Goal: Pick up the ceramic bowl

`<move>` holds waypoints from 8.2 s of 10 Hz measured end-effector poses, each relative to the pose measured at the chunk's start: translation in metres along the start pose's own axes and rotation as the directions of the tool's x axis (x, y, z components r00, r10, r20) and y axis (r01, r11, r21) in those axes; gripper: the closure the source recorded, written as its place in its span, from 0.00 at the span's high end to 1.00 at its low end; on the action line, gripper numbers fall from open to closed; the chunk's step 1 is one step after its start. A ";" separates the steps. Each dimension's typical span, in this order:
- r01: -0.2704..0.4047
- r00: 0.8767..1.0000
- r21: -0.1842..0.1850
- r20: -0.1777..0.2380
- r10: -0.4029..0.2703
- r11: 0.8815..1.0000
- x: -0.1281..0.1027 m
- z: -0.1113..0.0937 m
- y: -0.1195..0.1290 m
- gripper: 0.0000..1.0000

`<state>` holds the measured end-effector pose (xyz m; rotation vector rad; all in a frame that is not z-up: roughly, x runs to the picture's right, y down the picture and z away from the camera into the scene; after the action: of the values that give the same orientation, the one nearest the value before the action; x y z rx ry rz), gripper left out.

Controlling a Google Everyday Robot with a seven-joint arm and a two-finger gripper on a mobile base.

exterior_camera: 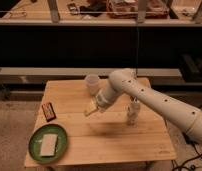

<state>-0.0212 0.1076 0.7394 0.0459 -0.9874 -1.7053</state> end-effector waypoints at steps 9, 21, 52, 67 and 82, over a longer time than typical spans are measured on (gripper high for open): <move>0.000 1.000 0.000 0.000 0.000 1.000 0.000 0.000 0.000 0.63; 0.000 1.000 -0.001 0.000 0.000 1.000 0.000 0.000 0.000 0.63; 0.061 0.974 0.206 0.203 -0.103 0.977 0.043 0.174 -0.083 0.63; 0.164 0.949 0.168 0.240 -0.202 0.972 0.025 0.207 -0.091 0.41; 0.053 0.962 0.481 0.209 -0.173 0.875 0.042 0.122 -0.160 0.00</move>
<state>-0.2221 0.1503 0.7370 0.2196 -1.6043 -1.5611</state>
